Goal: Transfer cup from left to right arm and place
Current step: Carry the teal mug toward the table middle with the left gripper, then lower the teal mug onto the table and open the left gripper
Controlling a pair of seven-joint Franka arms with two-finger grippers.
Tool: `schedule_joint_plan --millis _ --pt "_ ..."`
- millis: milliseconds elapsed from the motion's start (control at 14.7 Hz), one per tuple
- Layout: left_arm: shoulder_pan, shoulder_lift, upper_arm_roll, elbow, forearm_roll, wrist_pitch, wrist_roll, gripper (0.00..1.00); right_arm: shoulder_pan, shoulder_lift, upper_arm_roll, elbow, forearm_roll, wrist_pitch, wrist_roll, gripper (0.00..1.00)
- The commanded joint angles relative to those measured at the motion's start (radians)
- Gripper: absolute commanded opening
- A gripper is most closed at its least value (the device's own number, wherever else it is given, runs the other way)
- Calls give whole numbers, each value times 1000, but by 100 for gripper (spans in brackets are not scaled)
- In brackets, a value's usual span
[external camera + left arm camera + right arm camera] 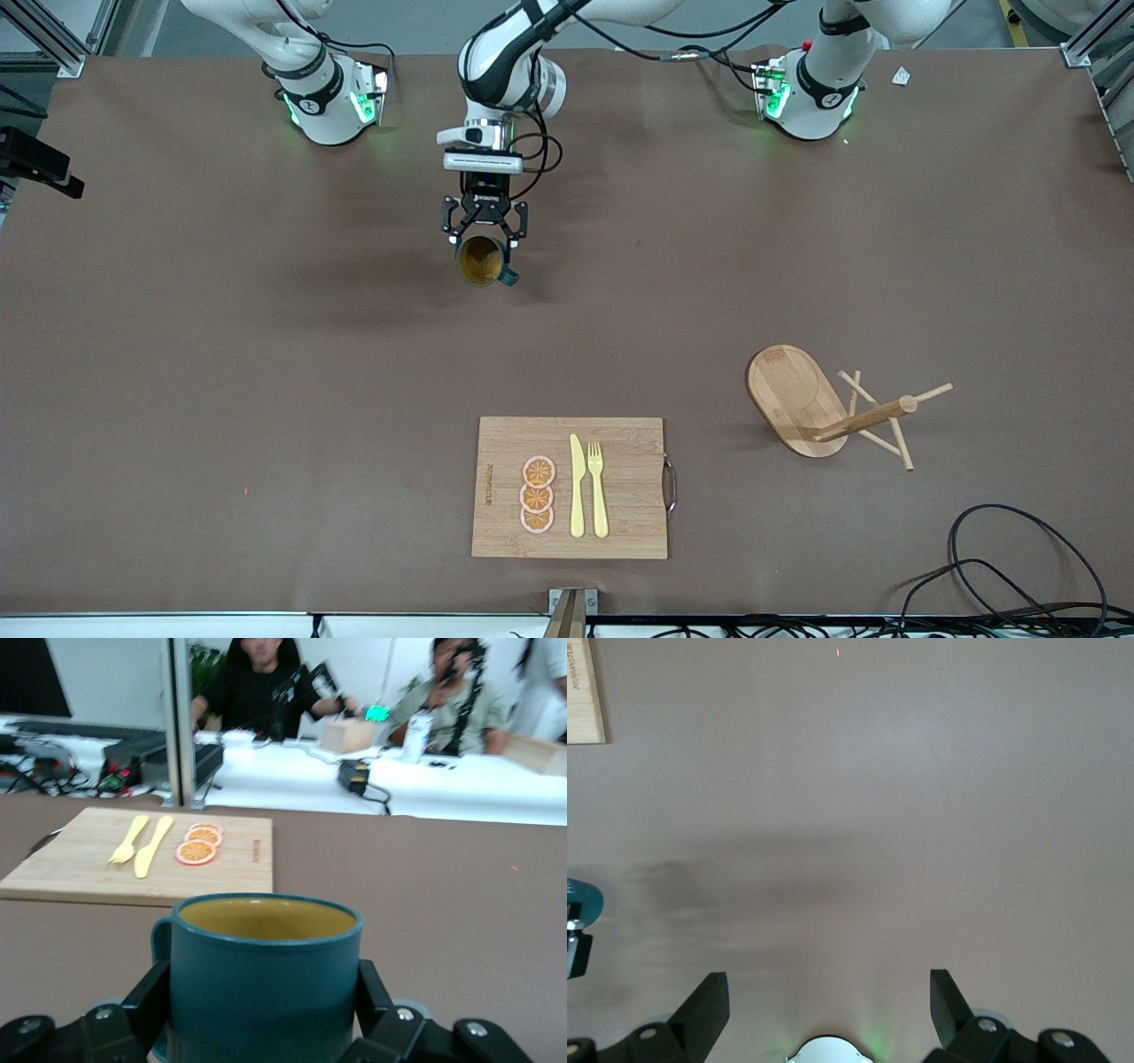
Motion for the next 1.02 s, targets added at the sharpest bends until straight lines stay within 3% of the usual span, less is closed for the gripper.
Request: schedule_joint_plan --millis 0,339,746,814,882,950 --pt "-3 102 9 11 165 -70 -90 60 -19 9 13 -6 -8 20 -2 100" --pt "-2 268 18 31 354 -191 -155 60 -37 83 13 -6 -11 77 -5 100" --pt "-2 280 17 42 348 -210 -148 61 -100 201 13 -6 0 189 -41 100" --pt "-2 273 11 42 341 -210 -145 65 -106 209 13 -6 3 209 -67 100" --pt "-2 268 6 43 322 -210 -144 77 -106 227 13 -5 -9 212 -83 100" --pt "-3 262 4 43 304 -210 -141 100 -107 230 13 4 -12 214 -83 100"
